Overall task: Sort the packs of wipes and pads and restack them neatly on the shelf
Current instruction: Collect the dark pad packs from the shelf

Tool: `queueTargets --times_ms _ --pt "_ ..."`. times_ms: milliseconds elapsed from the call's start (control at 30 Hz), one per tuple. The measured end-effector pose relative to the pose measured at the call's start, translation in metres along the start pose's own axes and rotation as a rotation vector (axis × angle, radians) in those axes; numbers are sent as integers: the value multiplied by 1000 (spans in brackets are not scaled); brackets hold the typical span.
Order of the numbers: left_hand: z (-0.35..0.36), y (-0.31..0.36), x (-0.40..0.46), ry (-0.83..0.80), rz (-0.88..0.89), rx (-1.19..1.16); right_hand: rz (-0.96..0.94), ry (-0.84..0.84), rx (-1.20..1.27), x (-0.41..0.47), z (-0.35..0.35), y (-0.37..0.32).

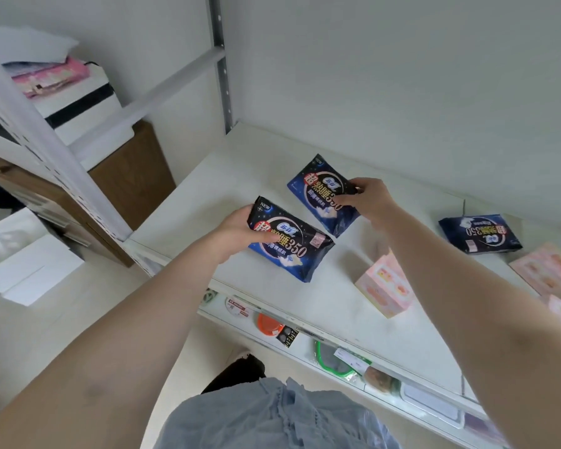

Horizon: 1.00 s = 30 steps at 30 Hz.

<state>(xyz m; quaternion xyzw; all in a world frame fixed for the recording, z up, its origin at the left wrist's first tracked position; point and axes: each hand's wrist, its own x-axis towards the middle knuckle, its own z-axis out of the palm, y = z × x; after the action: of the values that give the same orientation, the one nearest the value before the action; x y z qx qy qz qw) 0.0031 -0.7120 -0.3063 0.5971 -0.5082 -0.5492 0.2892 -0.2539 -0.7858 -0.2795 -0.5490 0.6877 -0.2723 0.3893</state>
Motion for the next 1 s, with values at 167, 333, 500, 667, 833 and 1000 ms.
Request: queueTargets --times_ms 167,333,500,667,833,1000 --pt "22 29 -26 -62 111 -56 -21 -257 123 -38 -44 -8" --pt "43 34 -49 -115 116 -124 7 -369 217 -74 -68 -5" --pt "55 31 -75 -111 138 -232 19 -254 187 -114 -77 9" --pt "56 28 -105 -229 144 -256 69 -277 190 -177 -70 13" --pt "57 7 -149 -312 115 -316 175 -118 518 -246 -35 20" --pt "57 -25 -183 -270 100 -327 351 17 765 -328 6 43"
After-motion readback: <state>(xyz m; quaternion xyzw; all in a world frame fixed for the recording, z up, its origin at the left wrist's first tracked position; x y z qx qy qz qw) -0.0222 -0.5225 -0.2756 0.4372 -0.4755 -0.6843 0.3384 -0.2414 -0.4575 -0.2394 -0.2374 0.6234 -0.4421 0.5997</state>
